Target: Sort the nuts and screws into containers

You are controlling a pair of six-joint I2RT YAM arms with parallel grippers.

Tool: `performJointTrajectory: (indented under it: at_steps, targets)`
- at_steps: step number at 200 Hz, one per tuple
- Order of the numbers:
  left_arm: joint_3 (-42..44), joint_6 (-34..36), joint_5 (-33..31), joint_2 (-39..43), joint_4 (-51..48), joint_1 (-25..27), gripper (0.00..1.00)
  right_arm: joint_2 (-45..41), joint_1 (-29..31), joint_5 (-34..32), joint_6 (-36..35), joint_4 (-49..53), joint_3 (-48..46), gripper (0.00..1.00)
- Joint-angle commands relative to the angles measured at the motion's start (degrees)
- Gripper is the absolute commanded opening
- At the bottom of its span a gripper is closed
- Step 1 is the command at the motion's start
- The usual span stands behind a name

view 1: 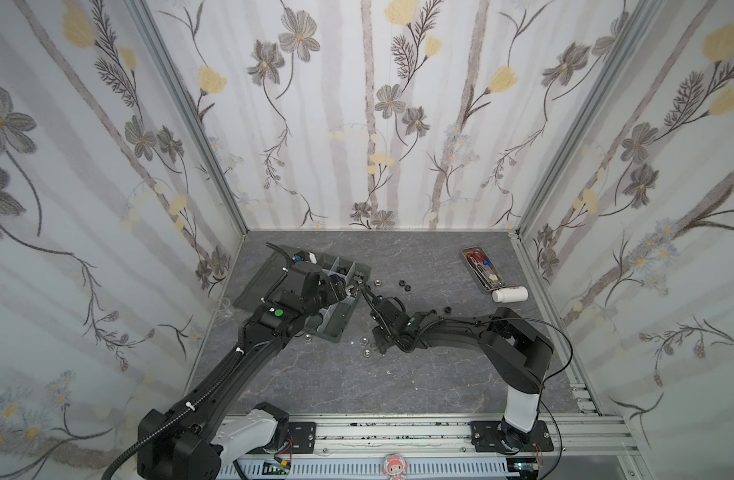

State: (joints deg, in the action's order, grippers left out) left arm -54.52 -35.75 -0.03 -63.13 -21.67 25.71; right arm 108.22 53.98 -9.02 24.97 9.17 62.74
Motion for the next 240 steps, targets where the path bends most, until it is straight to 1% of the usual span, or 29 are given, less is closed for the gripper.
performJointTrajectory:
  at_steps: [1, 31, 46, 57, 78, 144, 189, 240]
  targets:
    - [-0.3, 1.2, -1.9, 2.0, -2.8, -0.1, 0.83, 0.7, 0.1, -1.4, -0.4, 1.6, 0.5, 0.37]
    - [-0.7, 1.6, -2.8, 4.8, -4.3, -0.2, 0.92, 0.5, 0.2, -1.7, -0.4, 1.9, 0.4, 0.35]
    - [-1.1, 1.7, -3.0, 5.7, -4.9, -0.2, 0.95, 0.2, 0.2, -1.9, -0.4, 2.0, 0.3, 0.32]
    - [-1.4, 1.9, -3.3, 6.2, -5.6, -0.2, 1.0, 0.1, 0.2, -2.0, -0.4, 2.2, 0.4, 0.29]
    - [-1.6, 2.3, -3.8, 7.2, -6.5, -0.2, 1.0, -0.6, 0.3, -2.2, -0.4, 2.5, 0.5, 0.23]
    - [-1.6, 2.8, -5.2, 10.6, -9.3, -0.3, 1.0, -3.2, 0.4, -2.2, -1.3, 5.0, 4.0, 0.22]
    - [-0.2, 2.8, -6.5, 13.4, -10.8, -0.7, 1.0, -3.4, 0.8, 0.4, -3.1, 5.8, 10.4, 0.22]
    - [1.2, 2.6, -8.5, 17.3, -12.9, -1.0, 1.0, 1.5, 1.5, 3.7, -4.3, 7.3, 20.6, 0.22]
